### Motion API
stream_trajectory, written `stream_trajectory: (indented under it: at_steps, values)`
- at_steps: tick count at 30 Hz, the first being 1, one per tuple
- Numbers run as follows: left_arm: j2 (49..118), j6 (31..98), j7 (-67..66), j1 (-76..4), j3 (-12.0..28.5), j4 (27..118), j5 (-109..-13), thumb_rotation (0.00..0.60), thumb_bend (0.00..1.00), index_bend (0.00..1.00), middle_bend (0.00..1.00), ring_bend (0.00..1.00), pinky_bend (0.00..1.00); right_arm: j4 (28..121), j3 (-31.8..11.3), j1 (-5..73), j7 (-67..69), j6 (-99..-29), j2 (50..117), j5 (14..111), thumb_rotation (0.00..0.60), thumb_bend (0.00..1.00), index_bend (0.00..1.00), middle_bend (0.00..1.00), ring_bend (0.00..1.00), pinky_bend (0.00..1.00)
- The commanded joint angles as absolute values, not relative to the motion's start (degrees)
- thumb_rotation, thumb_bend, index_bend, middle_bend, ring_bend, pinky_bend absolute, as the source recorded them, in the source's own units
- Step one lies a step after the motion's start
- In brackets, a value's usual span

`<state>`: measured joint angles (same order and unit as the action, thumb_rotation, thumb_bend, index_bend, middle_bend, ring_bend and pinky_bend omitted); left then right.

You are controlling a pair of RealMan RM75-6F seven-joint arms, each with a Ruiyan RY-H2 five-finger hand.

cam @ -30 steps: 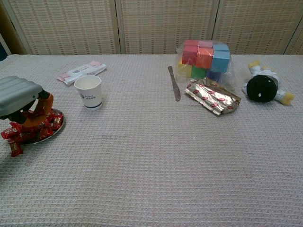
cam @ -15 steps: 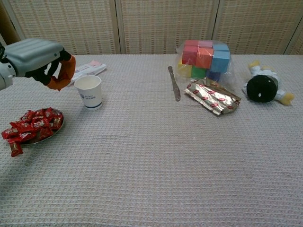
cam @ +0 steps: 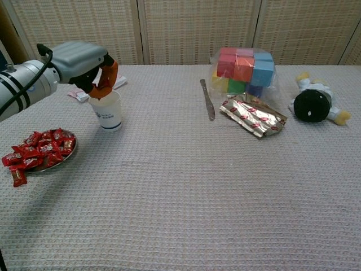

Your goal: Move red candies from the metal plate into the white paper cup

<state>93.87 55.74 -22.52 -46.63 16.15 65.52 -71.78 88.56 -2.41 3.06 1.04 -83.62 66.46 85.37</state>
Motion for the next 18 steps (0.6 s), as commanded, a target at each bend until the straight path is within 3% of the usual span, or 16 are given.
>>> stream_trajectory:
  at_steps: [1,6,13,18]
  values:
    - [95.8,55.3,-21.4,-48.0,15.9,62.6,-71.9,0.6,0.66,0.74,0.71,0.64,1.0,88.5,-2.5,2.9,1.1,-83.8,66.4,85.2,0.6,0.05,0.0,0.0,0.0,0.0]
    - [97.4,54.7,-20.0,-49.0,15.1,59.3,-72.2,0.6,0.64,0.72,0.7,0.63,1.0,88.4,-2.6,3.0,1.1,-83.4,66.4,84.8,0.6,0.05,0.0,0.0,0.0,0.0]
    - [98.1,55.0,-18.5,-49.6,13.9,56.7,-73.5,0.6,0.52,0.48,0.55,0.51,0.98,88.4,-2.7,3.0,0.9,-83.3,66.4,84.5,0.6,0.05,0.0,0.0,0.0,0.0]
    - [96.7,54.0,-17.5,-49.6,13.6,58.6,-73.2,0.6,0.48,0.37,0.46,0.42,0.97,88.5,-2.7,3.0,0.8,-83.3,66.4,84.6,0.6,0.05,0.0,0.0,0.0,0.0]
